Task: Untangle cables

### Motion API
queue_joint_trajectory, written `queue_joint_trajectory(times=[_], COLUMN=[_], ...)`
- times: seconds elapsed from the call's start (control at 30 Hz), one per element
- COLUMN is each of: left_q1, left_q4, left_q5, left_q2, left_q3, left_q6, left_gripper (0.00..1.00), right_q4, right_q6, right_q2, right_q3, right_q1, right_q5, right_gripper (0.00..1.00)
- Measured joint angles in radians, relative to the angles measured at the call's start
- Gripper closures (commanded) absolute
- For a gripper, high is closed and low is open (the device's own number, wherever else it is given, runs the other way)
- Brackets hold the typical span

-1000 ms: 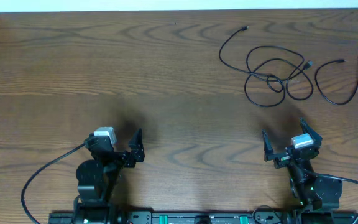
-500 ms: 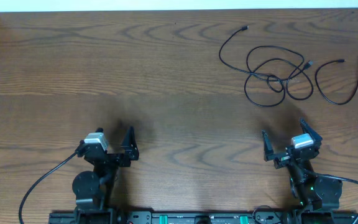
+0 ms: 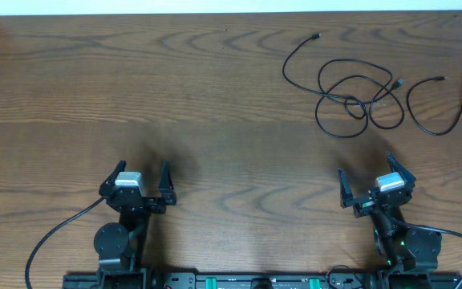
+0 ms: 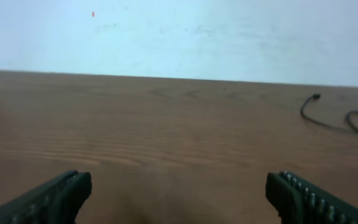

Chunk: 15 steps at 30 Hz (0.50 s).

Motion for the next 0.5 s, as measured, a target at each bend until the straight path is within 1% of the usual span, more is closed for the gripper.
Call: queue_joint_trajectory(times=[0.1, 0.2, 0.5], left_q1=[-0.012, -0.026, -0.028], left_q4=[0.000, 0.000, 0.000], left_q5=[0.000, 0.000, -0.001], left_q2=[0.000, 0.000, 0.000], left_q3=[0.000, 0.000, 0.000], left_q6=[0.055, 0.081, 0.084], left_gripper=[0.03, 0.03, 0.03], right_q4=[0.000, 0.000, 0.000], right_q6=[0.000, 0.000, 0.000], right_q2=[0.000, 0.000, 0.000], right_q3=[0.000, 0.000, 0.000], right_q1=[0.000, 0.000, 0.000], right_q5=[0.000, 0.000, 0.000], right_gripper=[0.01, 0.01, 0.01])
